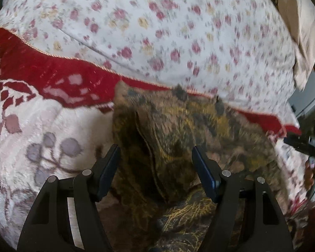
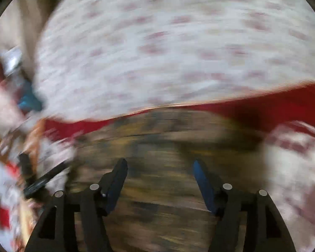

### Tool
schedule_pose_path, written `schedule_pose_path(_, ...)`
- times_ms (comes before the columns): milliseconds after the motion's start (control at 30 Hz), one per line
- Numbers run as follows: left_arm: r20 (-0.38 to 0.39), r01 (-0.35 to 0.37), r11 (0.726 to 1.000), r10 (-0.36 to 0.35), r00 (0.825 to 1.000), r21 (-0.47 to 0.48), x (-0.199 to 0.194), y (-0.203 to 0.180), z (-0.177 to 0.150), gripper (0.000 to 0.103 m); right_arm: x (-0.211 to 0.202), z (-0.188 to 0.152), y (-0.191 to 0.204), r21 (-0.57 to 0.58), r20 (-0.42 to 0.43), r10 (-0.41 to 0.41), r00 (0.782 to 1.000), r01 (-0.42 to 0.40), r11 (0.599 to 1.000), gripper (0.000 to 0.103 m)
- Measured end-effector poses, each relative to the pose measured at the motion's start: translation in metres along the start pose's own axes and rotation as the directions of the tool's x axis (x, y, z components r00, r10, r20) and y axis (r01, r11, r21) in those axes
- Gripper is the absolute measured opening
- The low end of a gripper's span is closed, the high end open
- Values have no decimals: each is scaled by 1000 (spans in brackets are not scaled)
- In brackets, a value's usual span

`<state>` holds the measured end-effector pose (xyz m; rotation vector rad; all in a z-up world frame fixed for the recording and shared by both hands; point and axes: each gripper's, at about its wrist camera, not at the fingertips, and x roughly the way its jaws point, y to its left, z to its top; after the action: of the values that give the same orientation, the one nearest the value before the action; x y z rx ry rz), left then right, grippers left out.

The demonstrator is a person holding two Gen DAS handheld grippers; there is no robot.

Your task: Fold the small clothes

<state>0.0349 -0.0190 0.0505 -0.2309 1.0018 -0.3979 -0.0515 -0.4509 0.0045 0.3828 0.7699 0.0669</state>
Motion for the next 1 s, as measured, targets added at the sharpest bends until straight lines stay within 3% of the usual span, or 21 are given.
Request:
schedule_pose_path(67, -23, -30, 999, 31, 999, 20, 11, -6, -4, 71, 3, 2, -42, 99, -4, -34, 999, 34, 994, 64)
schedule_pose_path(167, -30, -64, 997, 66, 997, 48, 17, -11, -8, 71, 30, 5, -72, 213, -15, 33, 999, -29, 977, 64)
schedule_pose_path(333, -31, -80, 994, 82, 996, 81, 19, -14, -10, 71, 91, 20, -66, 253, -38, 114, 993, -100, 962, 63)
schedule_pose_path(367, -32, -76, 994, 79, 996, 81, 19, -14, -10, 71, 96, 22, -59, 223, -42, 90, 995, -78, 972, 58)
schedule_pose_path(433, -37, -67, 995, 70, 997, 79, 19, -12, -9, 71, 97, 25, -47, 112, -40, -41, 998, 45, 993, 12)
schedule_pose_path(500, -42, -61, 995, 64, 997, 74, 20, -11, -8, 71, 91, 26, -40, 45, -15, -112, 994, 112, 993, 11)
schedule_pose_path(533, -44, -62, 995, 65, 997, 73, 20, -12, -8, 71, 93, 26, -43, 15, -15, -199, 980, 199, 980, 10)
schedule_pose_path(600, -45, -72, 994, 76, 996, 83, 20, -14, -9, 71, 94, 25, -55, 4, -17, -277, 961, 277, 961, 10)
schedule_pose_path(733, -42, -85, 992, 89, 995, 97, 20, -16, -10, 71, 64, 20, -59, 96, -5, -171, 985, 171, 981, 11)
schedule_pose_path(867, -37, -99, 989, 103, 994, 107, 22, -18, -11, 71, 46, -8, -18, -33, -40, -91, 995, 89, 995, 14)
schedule_pose_path(900, -34, -103, 988, 108, 994, 114, 22, -19, -12, 71, 48, -16, -10, -77, -55, -119, 991, 114, 990, 17)
schedule_pose_path(1000, -26, -109, 986, 113, 993, 127, 22, -20, -14, 71, 58, -41, -17, -147, -57, -294, 954, 283, 948, 20)
